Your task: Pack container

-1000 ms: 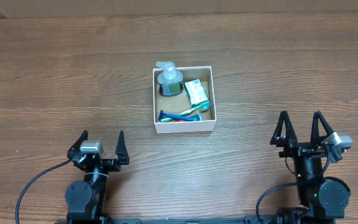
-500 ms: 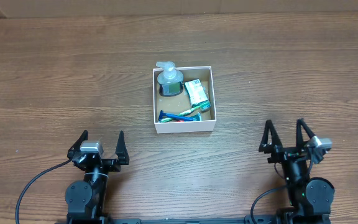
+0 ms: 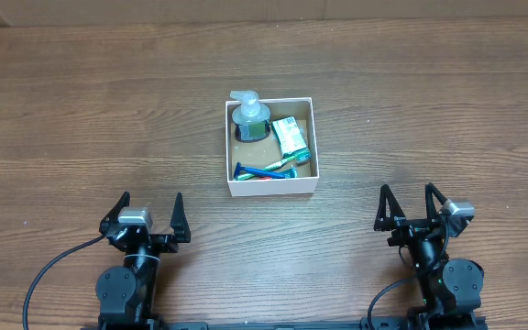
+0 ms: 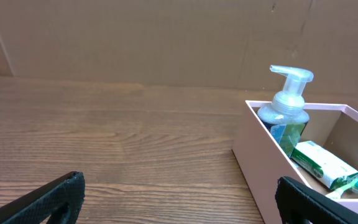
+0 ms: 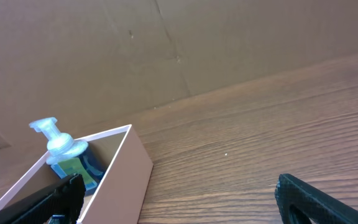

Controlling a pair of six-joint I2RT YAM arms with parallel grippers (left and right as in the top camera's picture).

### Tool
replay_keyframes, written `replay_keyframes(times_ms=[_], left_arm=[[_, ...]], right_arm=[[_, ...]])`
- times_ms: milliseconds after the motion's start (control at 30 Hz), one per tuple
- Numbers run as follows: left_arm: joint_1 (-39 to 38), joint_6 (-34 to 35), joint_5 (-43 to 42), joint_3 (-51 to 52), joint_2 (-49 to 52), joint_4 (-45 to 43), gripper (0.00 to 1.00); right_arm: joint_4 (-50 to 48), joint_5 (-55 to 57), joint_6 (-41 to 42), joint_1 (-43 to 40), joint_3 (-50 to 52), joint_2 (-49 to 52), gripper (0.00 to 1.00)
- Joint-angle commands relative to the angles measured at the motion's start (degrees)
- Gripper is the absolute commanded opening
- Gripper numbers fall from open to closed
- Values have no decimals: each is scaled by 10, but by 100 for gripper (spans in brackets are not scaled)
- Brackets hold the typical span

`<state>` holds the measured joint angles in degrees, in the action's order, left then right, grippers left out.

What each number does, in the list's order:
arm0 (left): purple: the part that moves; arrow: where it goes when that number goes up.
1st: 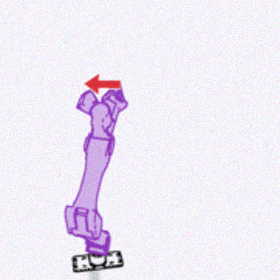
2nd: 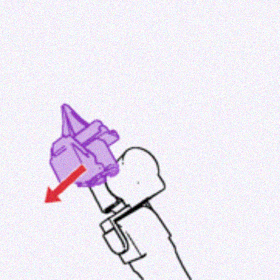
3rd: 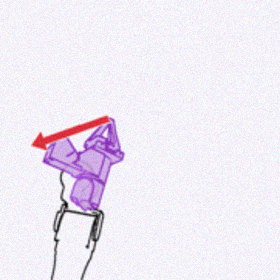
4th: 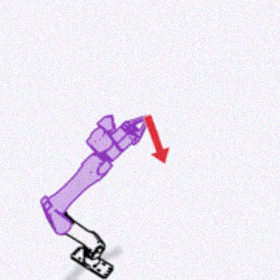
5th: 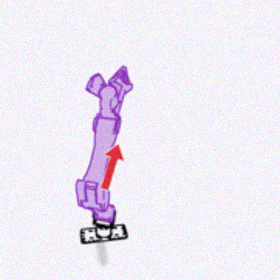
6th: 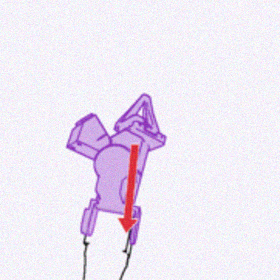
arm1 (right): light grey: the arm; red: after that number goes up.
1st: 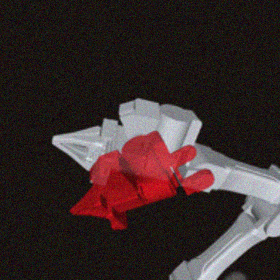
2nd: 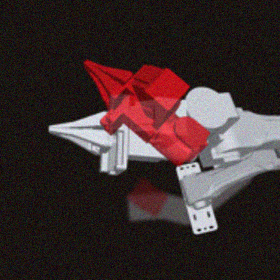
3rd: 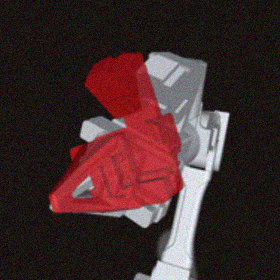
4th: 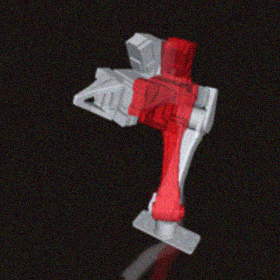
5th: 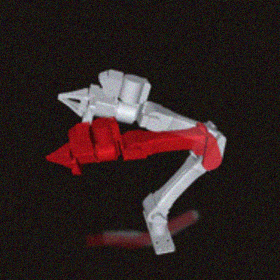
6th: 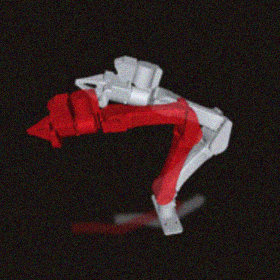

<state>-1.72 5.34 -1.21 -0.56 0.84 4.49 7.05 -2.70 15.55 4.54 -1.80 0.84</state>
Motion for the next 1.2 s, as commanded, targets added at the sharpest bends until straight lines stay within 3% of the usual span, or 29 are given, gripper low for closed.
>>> replay_keyframes(times_ms=[0,200,1167], left_arm=[[6,-13,6,3,-6,0,100],[6,-13,6,3,-6,0,100],[6,-13,6,3,-6,-1,100]], right_arm=[[-2,1,-22,3,4,-7,100],[-3,1,-54,3,4,-7,100],[-3,1,-54,3,4,-7,100]])
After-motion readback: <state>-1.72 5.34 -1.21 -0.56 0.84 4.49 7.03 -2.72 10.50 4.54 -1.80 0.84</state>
